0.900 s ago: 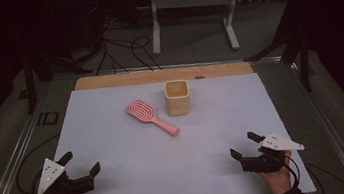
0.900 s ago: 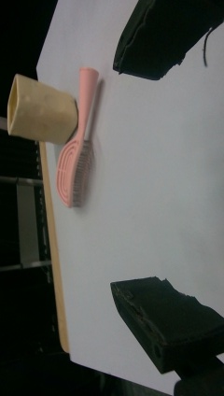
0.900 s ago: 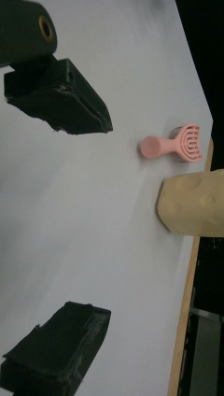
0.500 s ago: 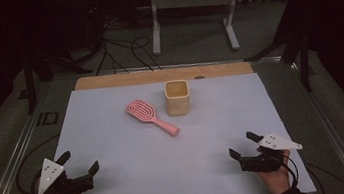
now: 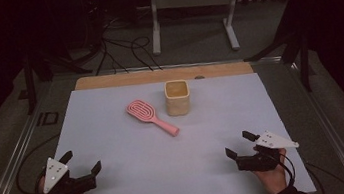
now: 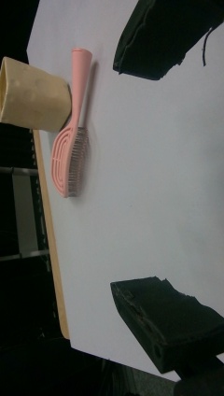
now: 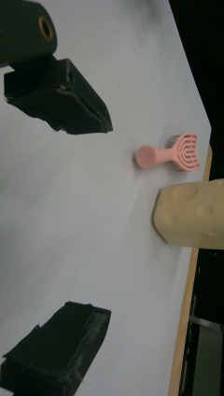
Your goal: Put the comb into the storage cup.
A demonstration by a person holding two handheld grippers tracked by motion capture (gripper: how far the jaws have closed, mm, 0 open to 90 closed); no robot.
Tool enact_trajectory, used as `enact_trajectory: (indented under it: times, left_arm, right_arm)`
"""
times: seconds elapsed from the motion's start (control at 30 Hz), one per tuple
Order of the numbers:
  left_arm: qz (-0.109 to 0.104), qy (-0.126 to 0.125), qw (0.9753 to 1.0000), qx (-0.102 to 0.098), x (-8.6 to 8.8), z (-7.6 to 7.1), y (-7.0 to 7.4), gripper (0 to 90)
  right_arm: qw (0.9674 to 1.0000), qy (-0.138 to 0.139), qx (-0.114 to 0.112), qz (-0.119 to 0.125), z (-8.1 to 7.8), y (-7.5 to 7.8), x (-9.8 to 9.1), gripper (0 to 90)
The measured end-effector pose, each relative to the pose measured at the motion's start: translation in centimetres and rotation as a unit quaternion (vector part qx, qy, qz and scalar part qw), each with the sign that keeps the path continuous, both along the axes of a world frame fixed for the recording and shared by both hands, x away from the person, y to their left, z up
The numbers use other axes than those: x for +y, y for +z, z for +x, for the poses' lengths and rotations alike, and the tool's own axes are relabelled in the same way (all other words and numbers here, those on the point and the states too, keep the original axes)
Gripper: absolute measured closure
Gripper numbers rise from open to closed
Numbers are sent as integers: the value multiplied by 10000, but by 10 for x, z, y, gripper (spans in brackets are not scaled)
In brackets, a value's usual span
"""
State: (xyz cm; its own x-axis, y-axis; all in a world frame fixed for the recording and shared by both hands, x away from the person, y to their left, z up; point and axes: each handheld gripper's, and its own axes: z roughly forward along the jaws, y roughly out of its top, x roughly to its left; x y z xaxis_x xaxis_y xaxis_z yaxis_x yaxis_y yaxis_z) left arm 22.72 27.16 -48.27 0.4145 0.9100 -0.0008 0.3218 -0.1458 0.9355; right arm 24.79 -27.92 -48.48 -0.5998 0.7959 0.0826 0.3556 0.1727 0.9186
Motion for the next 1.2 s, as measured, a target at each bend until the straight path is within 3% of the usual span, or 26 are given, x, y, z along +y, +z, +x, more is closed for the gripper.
enact_trajectory:
  times: [0.63, 0.83, 1.03, 1.2]
  left_arm:
    - [148, -36, 9999, 17, -6, 0, -1, 3]
    - [131, 8, 9999, 14, -6, 0, -1, 3]
    - [107, 23, 9999, 14, -5, 0, -2, 3]
    - [108, -8, 9999, 41, -7, 1, -3, 3]
  right_arm:
    - [9998, 173, -84, -28, 4, 6, 15, 92]
    - [9995, 278, -101, -147, 8, 12, 25, 92]
    - [9990, 405, -84, -184, 16, 18, 36, 93]
    - [9986, 381, 41, -371, 29, 24, 49, 93]
